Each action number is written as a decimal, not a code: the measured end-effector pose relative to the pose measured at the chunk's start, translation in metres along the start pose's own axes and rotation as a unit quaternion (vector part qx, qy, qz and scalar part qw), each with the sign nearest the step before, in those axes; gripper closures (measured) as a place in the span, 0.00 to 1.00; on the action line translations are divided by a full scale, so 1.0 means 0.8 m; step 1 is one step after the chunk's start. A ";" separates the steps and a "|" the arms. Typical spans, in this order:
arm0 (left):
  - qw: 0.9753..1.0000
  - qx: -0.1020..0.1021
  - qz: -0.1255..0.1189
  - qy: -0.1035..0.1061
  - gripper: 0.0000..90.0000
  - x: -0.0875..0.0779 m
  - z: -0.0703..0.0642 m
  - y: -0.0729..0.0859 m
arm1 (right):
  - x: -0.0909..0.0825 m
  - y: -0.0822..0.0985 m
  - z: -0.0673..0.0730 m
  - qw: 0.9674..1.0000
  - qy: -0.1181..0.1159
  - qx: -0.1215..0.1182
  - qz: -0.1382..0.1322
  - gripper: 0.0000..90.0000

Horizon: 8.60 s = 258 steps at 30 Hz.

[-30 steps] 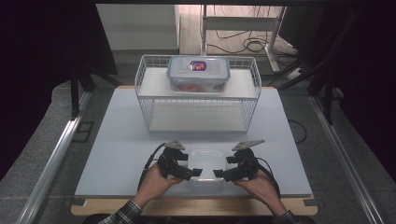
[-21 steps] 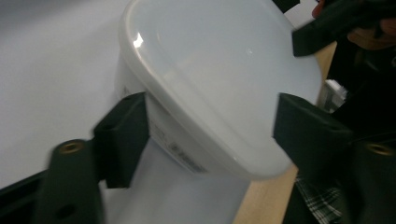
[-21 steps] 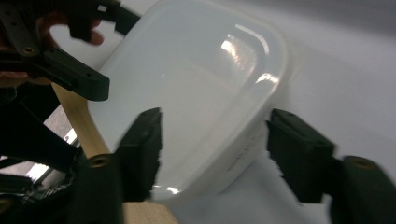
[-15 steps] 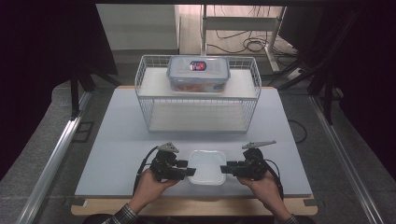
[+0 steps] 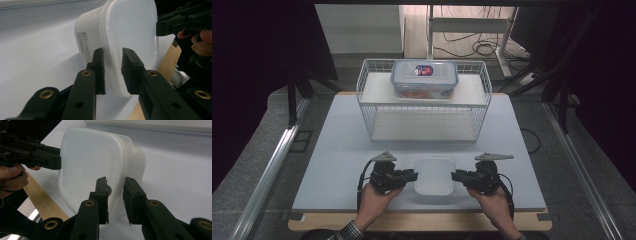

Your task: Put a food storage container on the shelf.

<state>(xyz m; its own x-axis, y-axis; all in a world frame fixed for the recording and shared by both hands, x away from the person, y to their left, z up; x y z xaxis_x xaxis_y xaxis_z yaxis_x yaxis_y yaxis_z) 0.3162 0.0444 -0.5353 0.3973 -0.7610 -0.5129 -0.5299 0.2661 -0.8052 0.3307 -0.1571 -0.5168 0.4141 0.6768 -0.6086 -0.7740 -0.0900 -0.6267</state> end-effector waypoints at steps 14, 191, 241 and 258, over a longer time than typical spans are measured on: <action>1.000 0.009 -0.007 -0.015 0.88 -0.004 0.004 -0.002 | -0.004 -0.005 0.010 0.998 0.015 -0.041 -0.037 0.87; 0.976 0.072 -0.135 -0.158 0.57 -0.110 0.109 -0.364 | -0.030 -0.381 0.105 0.974 0.060 -0.107 -0.191 0.56; 0.981 0.155 -0.077 -0.091 0.07 -0.089 0.051 -0.202 | -0.028 -0.225 0.081 0.974 -0.011 -0.185 -0.133 0.07; 0.980 0.168 -0.063 -0.084 0.06 -0.072 0.046 -0.155 | -0.015 -0.186 0.070 0.975 -0.012 -0.193 -0.113 0.06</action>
<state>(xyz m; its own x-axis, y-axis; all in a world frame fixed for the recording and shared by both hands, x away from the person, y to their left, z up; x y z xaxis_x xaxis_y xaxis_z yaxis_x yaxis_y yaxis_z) 0.3864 0.0769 -0.4171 0.5771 -0.6992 -0.4220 -0.2038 0.3771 -0.9035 0.4141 -0.1108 -0.3890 0.5380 0.7278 -0.4253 -0.4242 -0.2022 -0.8827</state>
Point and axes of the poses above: each handheld gripper's, and its own axes: x roughly forward along the jaws, y roughly out of its underside, z roughly to its left, the point moved 8 cm from there along x, roughly forward along the jaws, and after that the axes turned 11 degrees about x, right-handed, at the moved point
